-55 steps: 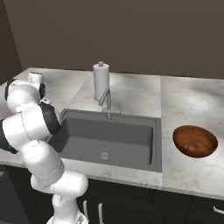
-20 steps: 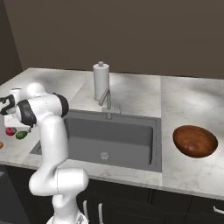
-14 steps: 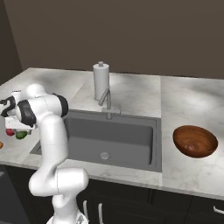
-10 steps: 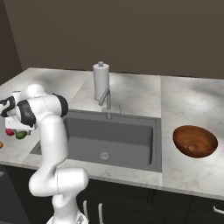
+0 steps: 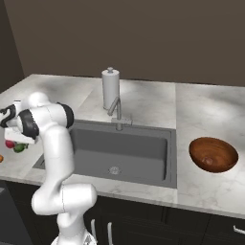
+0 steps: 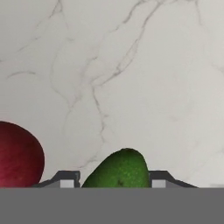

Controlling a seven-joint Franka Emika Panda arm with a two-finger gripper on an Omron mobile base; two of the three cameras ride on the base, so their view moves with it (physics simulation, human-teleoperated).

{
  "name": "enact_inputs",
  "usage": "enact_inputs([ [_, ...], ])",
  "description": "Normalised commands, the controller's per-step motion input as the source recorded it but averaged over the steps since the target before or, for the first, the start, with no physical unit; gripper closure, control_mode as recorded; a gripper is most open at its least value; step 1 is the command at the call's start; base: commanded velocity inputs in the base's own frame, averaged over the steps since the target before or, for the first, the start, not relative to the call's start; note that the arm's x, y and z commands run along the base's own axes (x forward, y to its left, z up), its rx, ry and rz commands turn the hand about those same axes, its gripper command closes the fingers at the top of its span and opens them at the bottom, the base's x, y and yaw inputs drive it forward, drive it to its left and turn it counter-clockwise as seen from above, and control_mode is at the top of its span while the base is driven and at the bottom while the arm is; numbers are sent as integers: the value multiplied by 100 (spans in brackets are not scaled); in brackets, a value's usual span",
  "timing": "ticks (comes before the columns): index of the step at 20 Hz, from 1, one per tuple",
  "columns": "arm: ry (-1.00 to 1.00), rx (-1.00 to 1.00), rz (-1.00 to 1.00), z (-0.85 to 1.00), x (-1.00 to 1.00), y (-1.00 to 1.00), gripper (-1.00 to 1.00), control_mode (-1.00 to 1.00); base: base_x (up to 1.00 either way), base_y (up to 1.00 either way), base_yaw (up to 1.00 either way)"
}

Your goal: There is a mixed pile of frozen fruits and vegetables on the counter. Locate all the frozen vegetables and place the items in a bowl on the counter. Take all the frozen fruits and defrost them in a running sink.

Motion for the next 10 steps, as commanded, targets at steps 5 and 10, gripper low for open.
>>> enact_inputs([
  [5,-8,-4,0,47,-13,-34,100,-100,0,0,0],
  [10,-17,-3,2,47,-13,-57,100,-100,0,0,0],
])
